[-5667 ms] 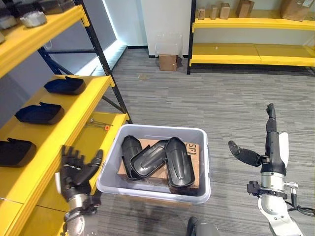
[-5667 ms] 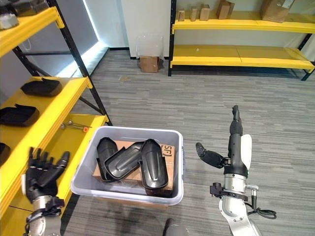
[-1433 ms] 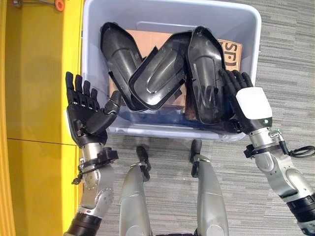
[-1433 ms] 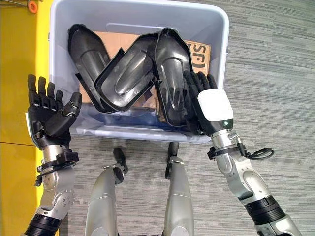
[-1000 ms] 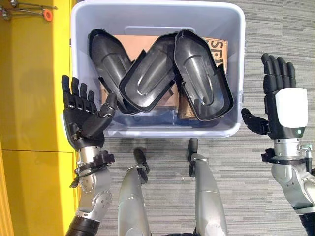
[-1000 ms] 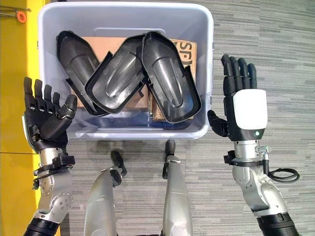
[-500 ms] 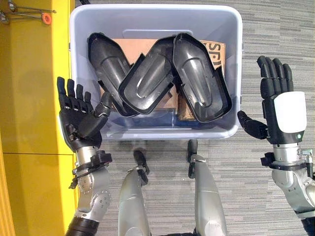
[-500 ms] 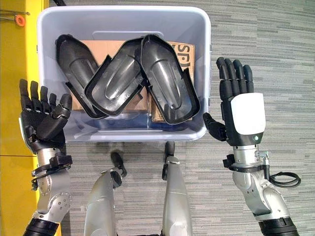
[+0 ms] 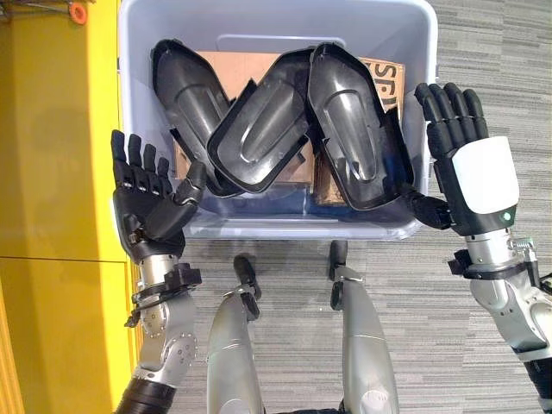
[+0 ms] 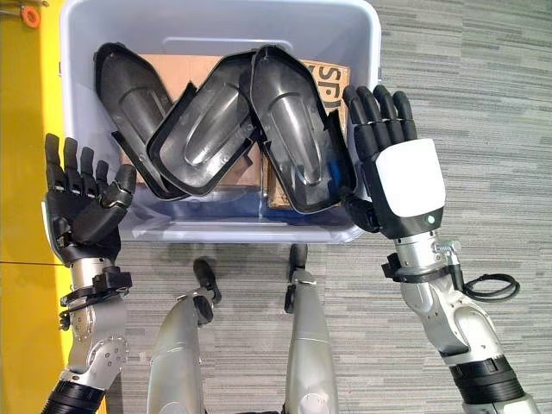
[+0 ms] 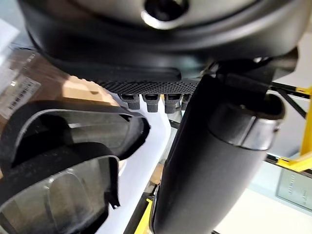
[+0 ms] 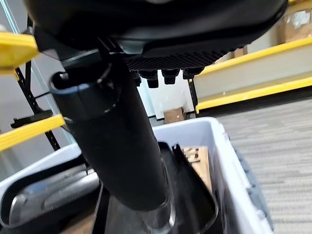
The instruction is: Move parts from the plastic box to the shelf.
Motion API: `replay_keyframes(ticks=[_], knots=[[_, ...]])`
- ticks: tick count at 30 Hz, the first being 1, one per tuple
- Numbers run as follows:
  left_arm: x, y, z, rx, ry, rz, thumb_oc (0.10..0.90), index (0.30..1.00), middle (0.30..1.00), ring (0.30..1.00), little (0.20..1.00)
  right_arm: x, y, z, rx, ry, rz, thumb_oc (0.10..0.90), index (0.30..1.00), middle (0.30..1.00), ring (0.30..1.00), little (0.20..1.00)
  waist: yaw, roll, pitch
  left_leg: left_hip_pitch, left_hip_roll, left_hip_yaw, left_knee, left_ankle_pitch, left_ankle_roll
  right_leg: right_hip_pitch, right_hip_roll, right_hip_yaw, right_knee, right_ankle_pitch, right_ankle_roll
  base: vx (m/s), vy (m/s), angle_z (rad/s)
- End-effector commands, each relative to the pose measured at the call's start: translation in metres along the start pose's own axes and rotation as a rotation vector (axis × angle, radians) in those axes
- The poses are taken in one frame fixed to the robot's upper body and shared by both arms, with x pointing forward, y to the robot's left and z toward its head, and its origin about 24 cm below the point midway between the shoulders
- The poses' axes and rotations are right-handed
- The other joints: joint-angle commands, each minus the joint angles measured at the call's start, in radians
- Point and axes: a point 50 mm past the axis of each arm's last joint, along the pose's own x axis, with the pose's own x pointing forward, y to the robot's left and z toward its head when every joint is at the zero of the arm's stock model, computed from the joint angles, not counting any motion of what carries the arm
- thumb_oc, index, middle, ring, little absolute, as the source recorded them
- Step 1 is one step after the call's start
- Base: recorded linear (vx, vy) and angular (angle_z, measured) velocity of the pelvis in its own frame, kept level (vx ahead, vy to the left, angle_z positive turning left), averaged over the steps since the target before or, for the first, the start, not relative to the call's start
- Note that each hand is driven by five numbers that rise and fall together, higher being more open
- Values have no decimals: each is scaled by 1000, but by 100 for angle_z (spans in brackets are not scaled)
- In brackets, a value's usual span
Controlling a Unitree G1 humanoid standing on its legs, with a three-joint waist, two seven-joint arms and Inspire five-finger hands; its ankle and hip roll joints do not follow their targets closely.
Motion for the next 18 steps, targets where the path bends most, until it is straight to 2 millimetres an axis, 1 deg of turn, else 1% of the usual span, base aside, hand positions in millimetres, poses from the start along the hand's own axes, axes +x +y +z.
replay_keyframes(ticks=[1,6,12,14,15,17,18], knots=[[11,-25,38,24,-217,-179,900,1000,1000,1000,1000,21,-29,5,-79,-123,-131,900,1000,1000,1000,1000,14,8,-15,-15,-53,-41,-5,-49,5,60,48,-83,44,-121,18,0,0,0],[12,-29,40,19,-237,-216,900,1000,1000,1000,1000,25,-27,3,-96,-128,-78,900,1000,1000,1000,1000,15,7,-15,-32,-48,-43,1,-48,2,40,43,-85,44,-113,21,-11,-28,1],[13,-28,37,23,-232,-209,900,1000,1000,1000,1000,25,-20,-11,-143,-79,-46,900,1000,1000,1000,1000,18,12,-15,-48,-46,-45,-13,-33,-3,24,40,-88,36,-104,22,0,0,0],[13,-27,38,19,-229,-207,900,1000,1000,1000,1000,24,-23,-16,-141,-36,-77,900,1000,1000,1000,1000,16,11,-15,-50,-48,-45,-15,-31,-3,23,43,-87,34,-103,22,0,0,0],[13,-26,37,17,-225,-200,900,1000,1000,1000,1000,22,-26,-21,-125,7,-118,900,1000,1000,1000,1000,15,11,-15,-46,-48,-43,-21,-29,-3,24,45,-86,30,-102,22,0,0,0],[12,-24,38,13,-221,-193,900,1000,1000,1000,1000,16,-30,-22,-106,27,-198,900,1000,1000,1000,1000,9,10,-15,-42,-47,-39,-25,-28,-2,28,48,-83,26,-102,21,31,16,0],[9,-21,37,17,-212,-183,900,1000,1000,1000,1000,10,-33,-20,-76,38,-280,900,1000,1000,1000,1000,2,11,-15,-12,-48,-44,-20,-57,-7,56,52,-77,34,-126,30,0,0,0]])
